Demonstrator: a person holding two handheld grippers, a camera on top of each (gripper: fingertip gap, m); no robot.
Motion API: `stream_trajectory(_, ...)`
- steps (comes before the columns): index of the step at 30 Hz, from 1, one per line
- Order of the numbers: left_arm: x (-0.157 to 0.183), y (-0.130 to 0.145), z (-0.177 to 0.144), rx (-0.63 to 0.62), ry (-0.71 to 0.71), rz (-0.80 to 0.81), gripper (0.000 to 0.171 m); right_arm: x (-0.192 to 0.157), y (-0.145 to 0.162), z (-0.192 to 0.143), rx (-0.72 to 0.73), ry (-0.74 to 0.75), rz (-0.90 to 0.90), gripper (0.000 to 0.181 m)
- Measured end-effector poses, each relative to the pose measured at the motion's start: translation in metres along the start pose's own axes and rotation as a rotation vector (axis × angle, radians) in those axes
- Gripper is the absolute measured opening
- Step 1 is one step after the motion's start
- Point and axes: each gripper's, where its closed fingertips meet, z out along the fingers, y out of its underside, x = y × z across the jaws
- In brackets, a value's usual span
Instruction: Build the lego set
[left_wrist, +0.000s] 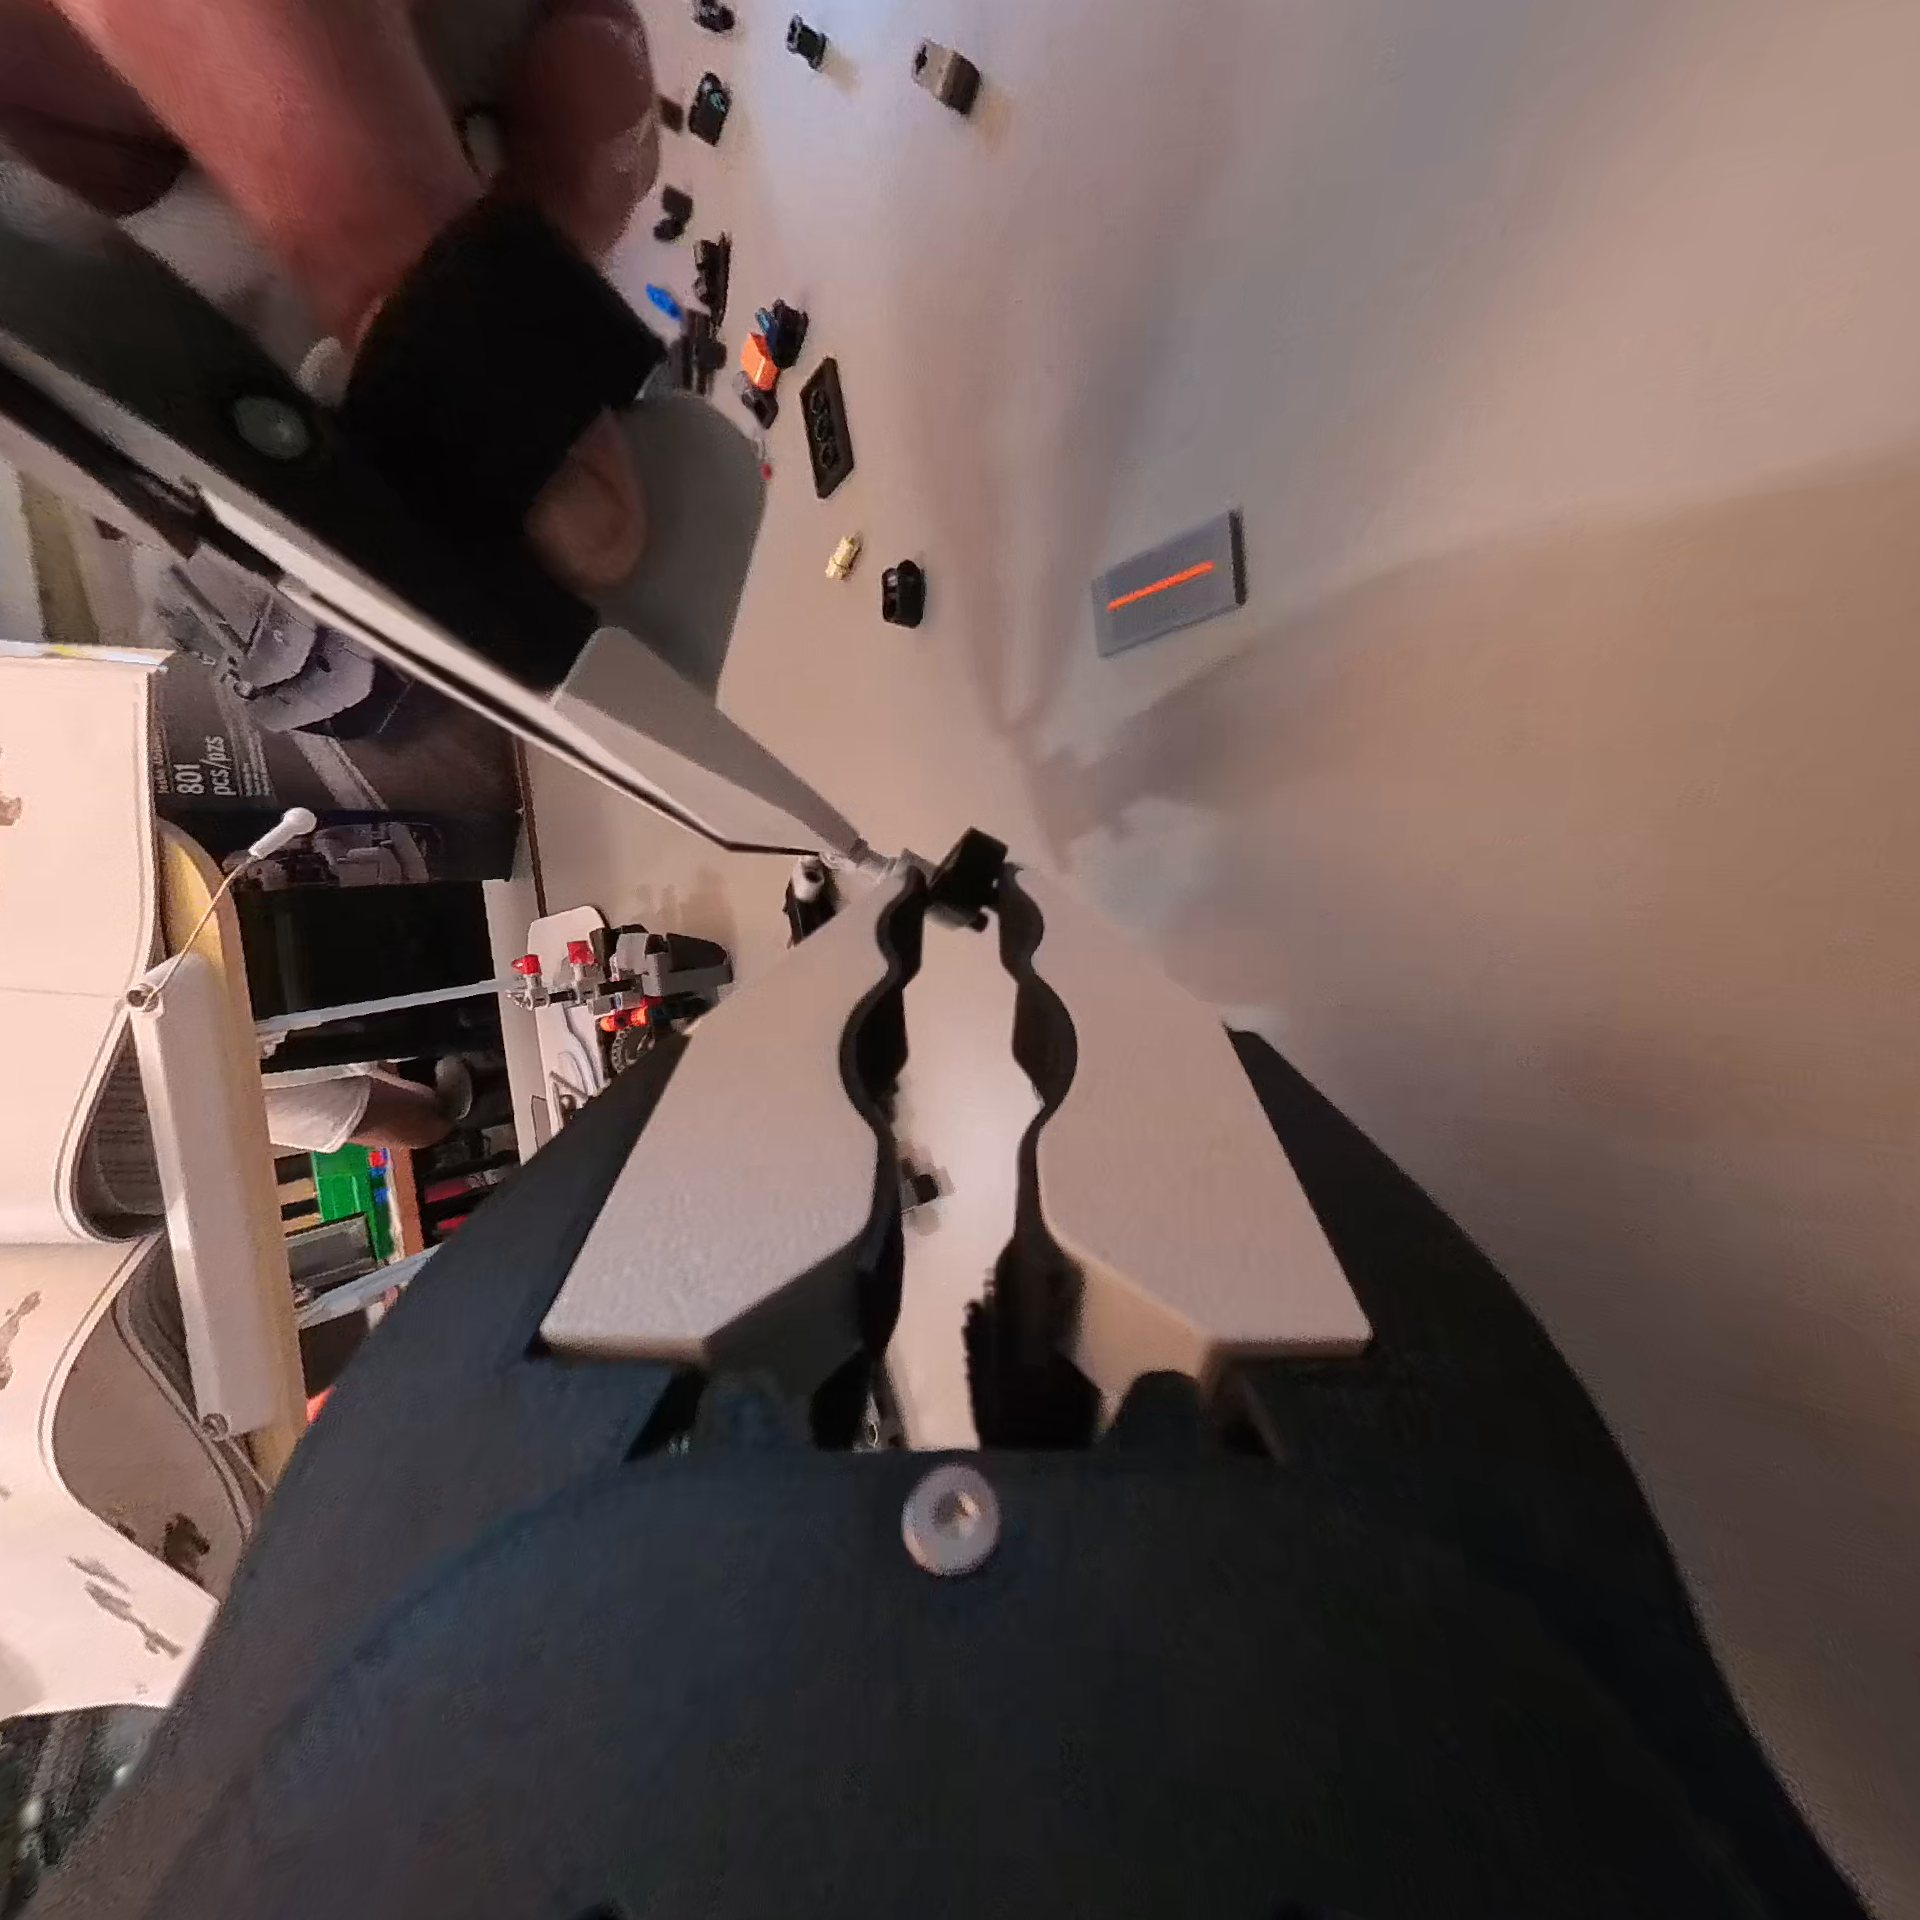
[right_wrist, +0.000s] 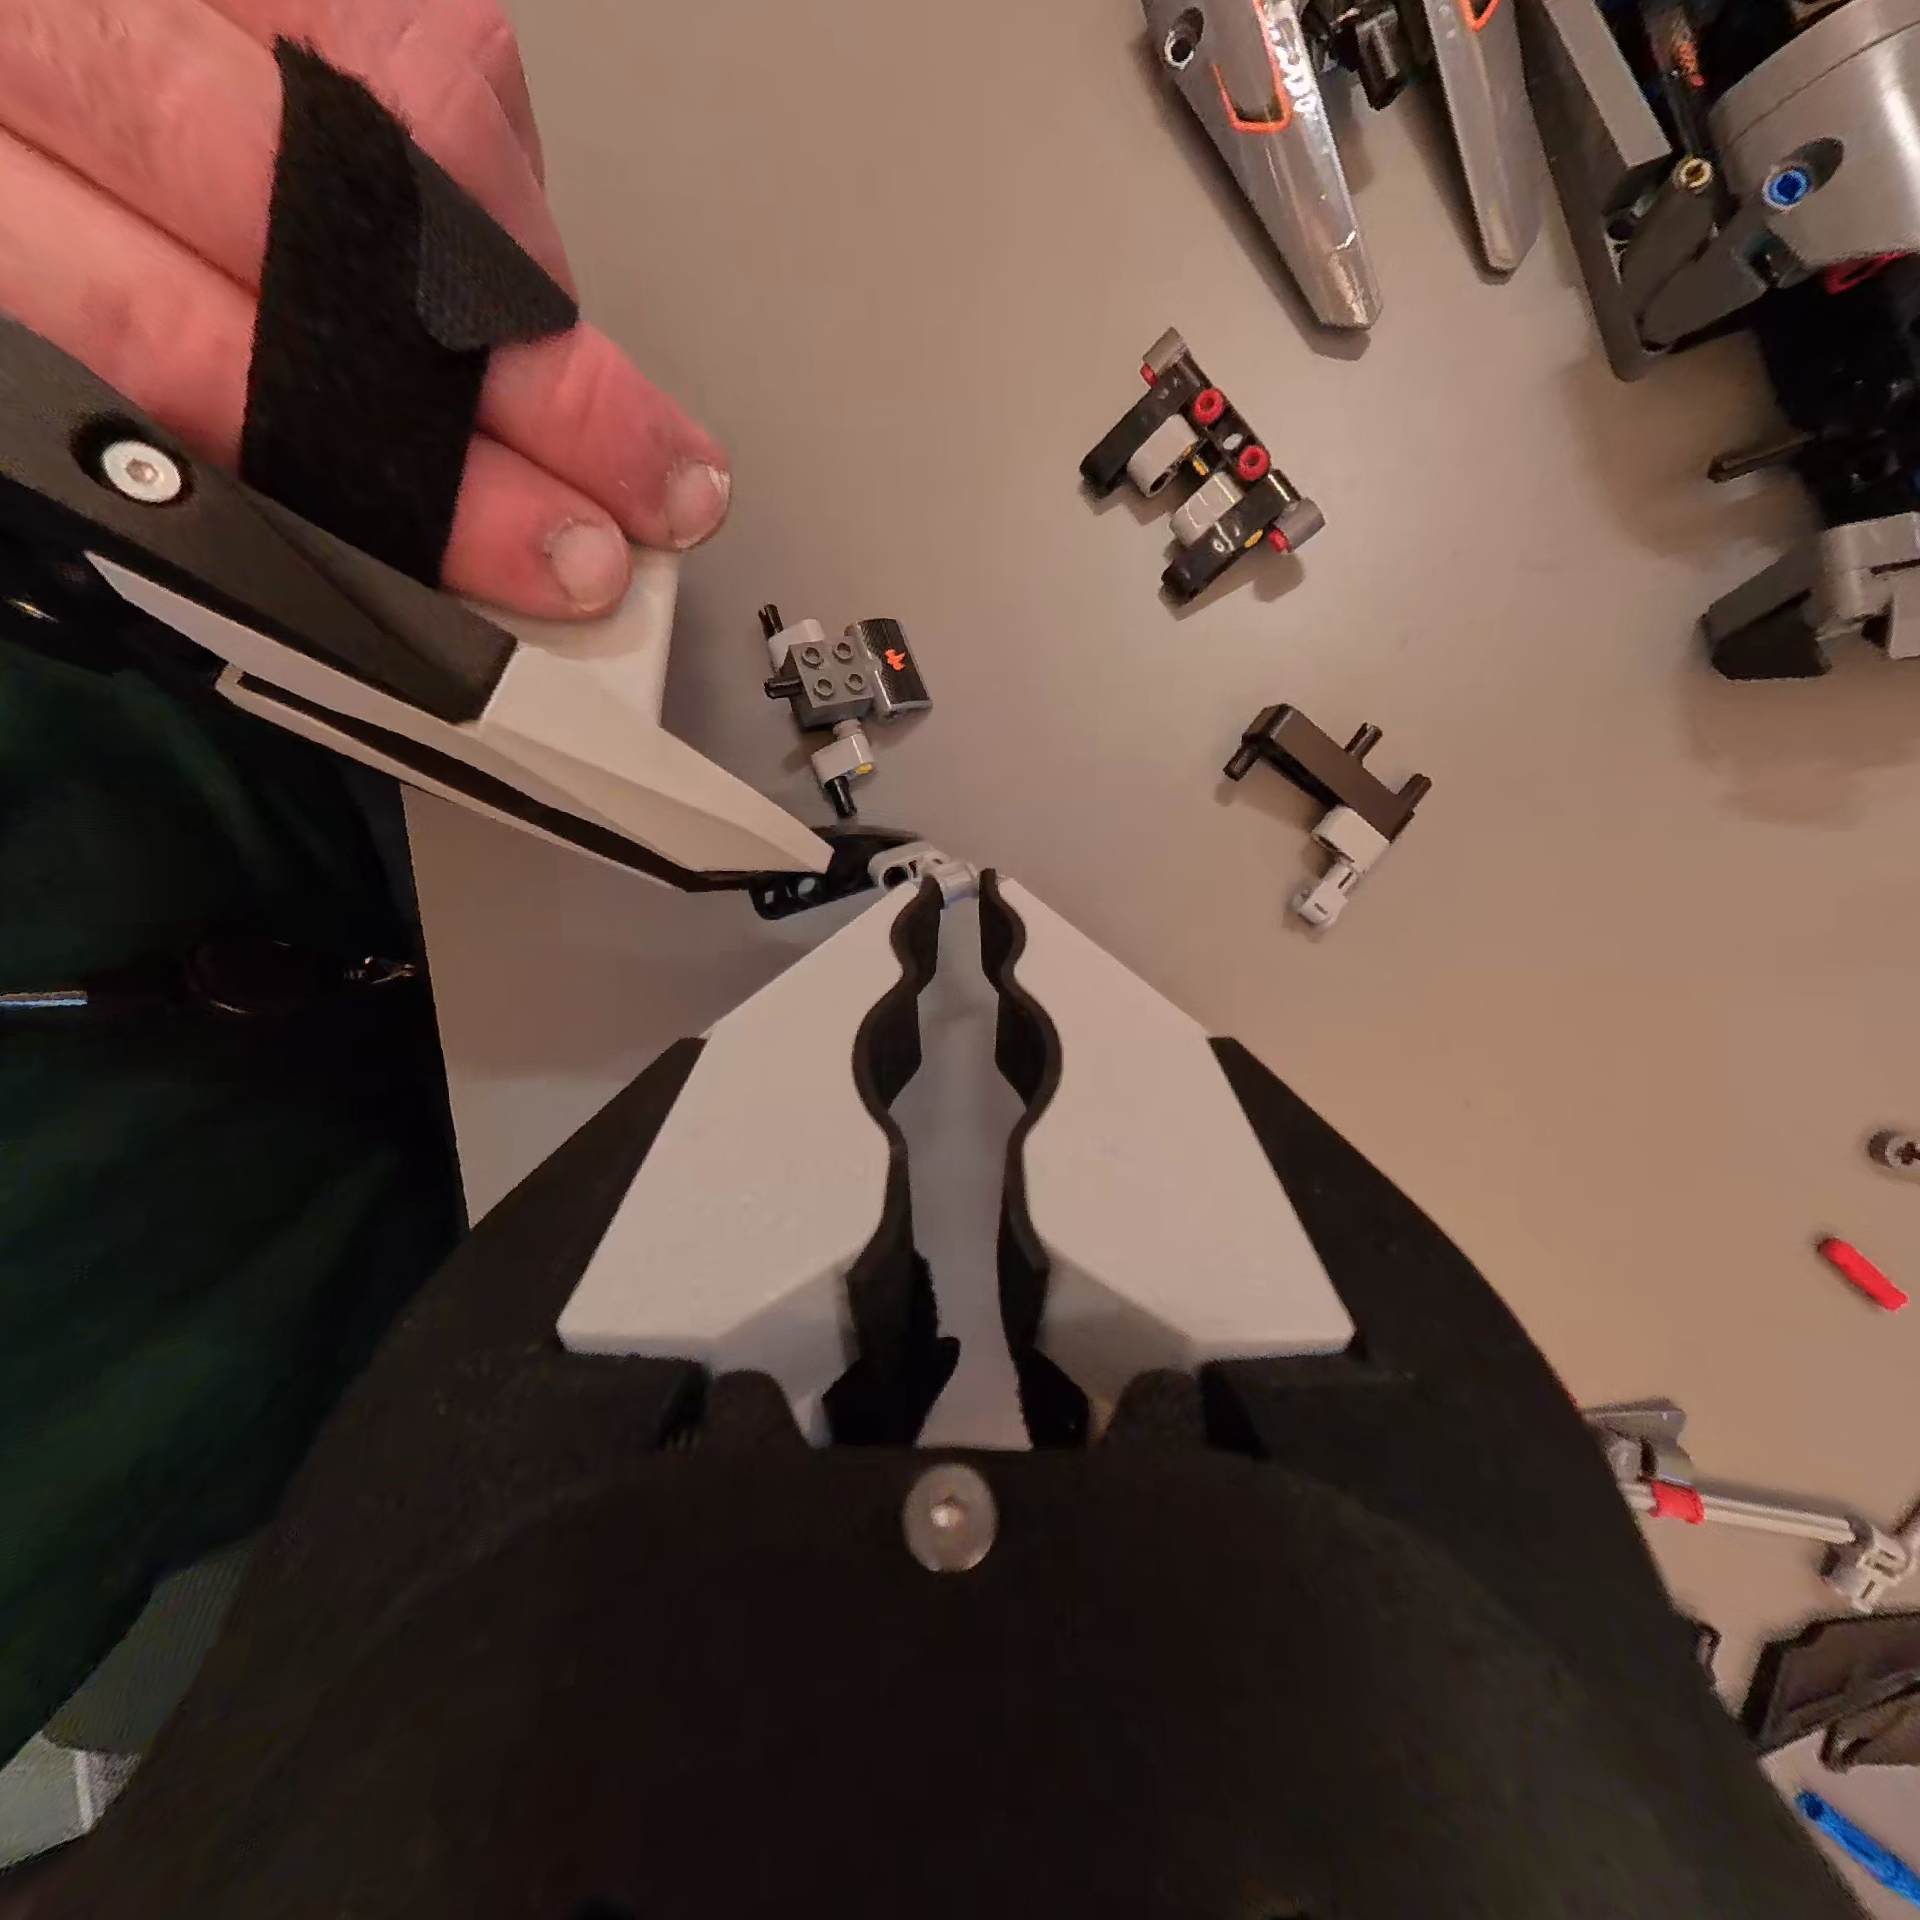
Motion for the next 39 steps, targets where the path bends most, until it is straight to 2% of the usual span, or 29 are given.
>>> stream_trajectory(4,-0.003,-0.001,-0.002,0.014,-0.025,-0.019,0.006,0.0,-0.012,-0.001,0.023,-0.002,-0.026,0.005)
stream_trajectory(8,-0.017,0.004,-0.008,0.038,-0.08,-0.141,0.006,0.01,-0.032,-0.013,0.131,0.043,-0.015,0.024)
stream_trajectory(14,-0.056,0.023,-0.036,0.177,-0.199,-0.512,0.006,0.015,-0.051,-0.031,0.283,0.063,-0.004,0.029)
stream_trajectory(19,-0.09,0.039,-0.065,0.403,-0.257,-0.84,0.006,0.011,-0.057,-0.026,0.307,0.061,-0.009,0.029)
stream_trajectory(24,-0.124,0.062,-0.1,0.819,-0.235,-1.279,0.006,0.006,-0.073,-0.028,0.387,0.04,0.002,0.027)
stream_trajectory(26,-0.131,0.073,-0.109,0.949,-0.216,-1.405,0.006,0.002,-0.083,-0.031,0.444,0.02,0.011,0.028)
stream_trajectory(28,-0.133,0.078,-0.112,1.019,-0.202,-1.465,0.006,-0.002,-0.093,-0.033,0.5,0.002,0.01,0.028)
stream_trajectory(31,-0.134,0.077,-0.112,1.06,-0.183,-1.498,0.006,-0.006,-0.108,-0.037,0.585,-0.03,0.003,0.03)
stream_trajectory(35,-0.134,0.073,-0.109,1.072,-0.169,-1.504,0.005,-0.007,-0.127,-0.048,0.71,-0.054,0.012,0.027)
stream_trajectory(39,-0.13,0.066,-0.105,1.07,-0.148,-1.49,0.006,-0.013,-0.141,-0.055,0.8,-0.17,0.057,0.023)
